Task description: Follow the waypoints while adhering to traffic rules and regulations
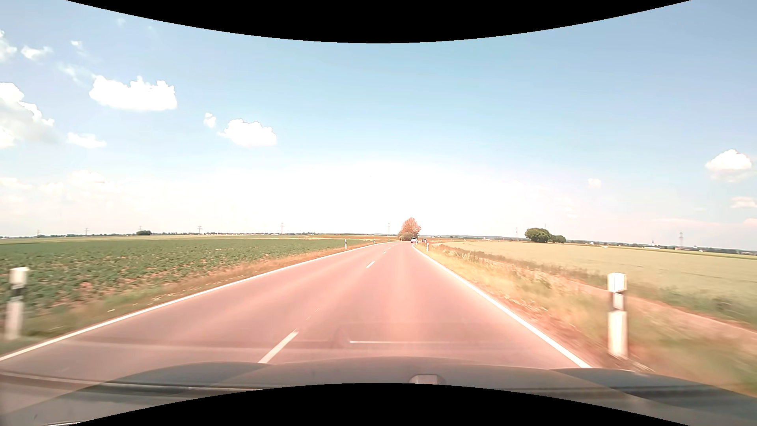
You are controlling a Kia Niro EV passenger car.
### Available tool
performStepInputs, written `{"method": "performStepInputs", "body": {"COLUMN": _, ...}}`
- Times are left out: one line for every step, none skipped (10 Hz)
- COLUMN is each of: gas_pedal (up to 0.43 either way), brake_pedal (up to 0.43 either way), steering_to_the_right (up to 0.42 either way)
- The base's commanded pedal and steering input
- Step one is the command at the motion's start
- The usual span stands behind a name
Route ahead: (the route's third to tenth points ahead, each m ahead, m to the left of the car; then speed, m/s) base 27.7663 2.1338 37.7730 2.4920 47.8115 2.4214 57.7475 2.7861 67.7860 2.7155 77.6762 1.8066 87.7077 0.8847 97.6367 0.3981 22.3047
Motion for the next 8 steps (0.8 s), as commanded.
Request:
{"method": "performStepInputs", "body": {"gas_pedal": 0.22, "brake_pedal": 0.0, "steering_to_the_right": 0.0}}
{"method": "performStepInputs", "body": {"gas_pedal": 0.22, "brake_pedal": 0.0, "steering_to_the_right": 0.001}}
{"method": "performStepInputs", "body": {"gas_pedal": 0.22, "brake_pedal": 0.0, "steering_to_the_right": 0.001}}
{"method": "performStepInputs", "body": {"gas_pedal": 0.22, "brake_pedal": 0.0, "steering_to_the_right": 0.002}}
{"method": "performStepInputs", "body": {"gas_pedal": 0.228, "brake_pedal": 0.0, "steering_to_the_right": 0.002}}
{"method": "performStepInputs", "body": {"gas_pedal": 0.228, "brake_pedal": 0.0, "steering_to_the_right": 0.003}}
{"method": "performStepInputs", "body": {"gas_pedal": 0.228, "brake_pedal": 0.0, "steering_to_the_right": 0.004}}
{"method": "performStepInputs", "body": {"gas_pedal": 0.228, "brake_pedal": 0.0, "steering_to_the_right": 0.004}}
